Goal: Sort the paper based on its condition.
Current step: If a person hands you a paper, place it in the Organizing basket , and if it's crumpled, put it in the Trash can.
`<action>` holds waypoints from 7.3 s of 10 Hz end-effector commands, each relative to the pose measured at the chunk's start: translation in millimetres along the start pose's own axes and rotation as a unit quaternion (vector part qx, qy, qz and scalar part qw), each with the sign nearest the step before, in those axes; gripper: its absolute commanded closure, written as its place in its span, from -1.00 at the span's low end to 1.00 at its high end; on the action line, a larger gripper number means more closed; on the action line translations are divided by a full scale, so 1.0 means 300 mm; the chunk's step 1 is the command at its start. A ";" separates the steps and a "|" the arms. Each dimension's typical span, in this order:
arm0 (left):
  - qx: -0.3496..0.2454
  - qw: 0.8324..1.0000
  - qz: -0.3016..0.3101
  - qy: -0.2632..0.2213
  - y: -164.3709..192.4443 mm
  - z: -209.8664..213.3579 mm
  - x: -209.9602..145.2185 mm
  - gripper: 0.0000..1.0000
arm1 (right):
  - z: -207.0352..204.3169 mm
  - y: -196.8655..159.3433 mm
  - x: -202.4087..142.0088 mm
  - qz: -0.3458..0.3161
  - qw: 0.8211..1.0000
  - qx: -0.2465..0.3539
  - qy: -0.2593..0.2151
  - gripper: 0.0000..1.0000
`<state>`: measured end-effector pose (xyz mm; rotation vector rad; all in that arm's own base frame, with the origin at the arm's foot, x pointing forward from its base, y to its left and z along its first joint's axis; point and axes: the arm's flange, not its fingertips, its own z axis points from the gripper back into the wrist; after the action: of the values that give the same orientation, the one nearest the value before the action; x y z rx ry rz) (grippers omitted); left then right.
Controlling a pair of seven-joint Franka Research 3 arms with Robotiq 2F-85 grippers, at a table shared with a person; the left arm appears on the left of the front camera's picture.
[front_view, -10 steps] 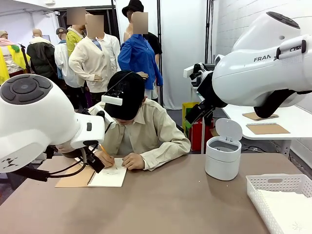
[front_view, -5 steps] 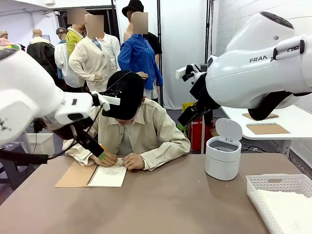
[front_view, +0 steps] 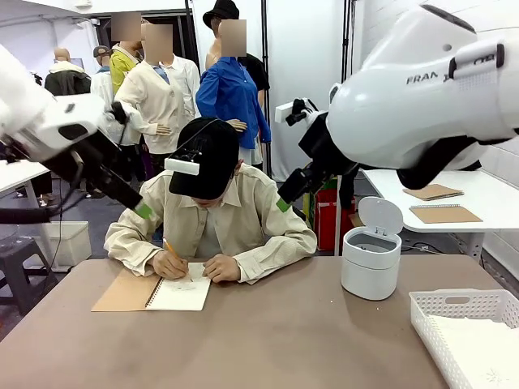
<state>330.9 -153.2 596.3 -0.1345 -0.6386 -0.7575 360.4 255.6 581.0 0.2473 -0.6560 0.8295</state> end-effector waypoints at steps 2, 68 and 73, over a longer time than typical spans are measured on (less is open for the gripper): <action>-0.026 1.000 -0.009 -0.008 0.066 0.082 0.020 -1.00 | 0.027 -0.008 0.111 -0.028 1.000 -0.004 -0.001 -1.00; -0.027 0.999 0.012 -0.032 0.105 0.151 0.017 -1.00 | 0.192 -0.043 0.008 -0.020 0.999 0.002 -0.036 -1.00; -0.027 0.999 0.012 -0.032 0.105 0.151 0.017 -1.00 | 0.192 -0.043 0.008 -0.020 0.999 0.002 -0.036 -1.00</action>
<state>332.7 -118.4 639.8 -0.2128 -0.6785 -0.7536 345.9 222.9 628.2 0.2953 -0.7204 0.7871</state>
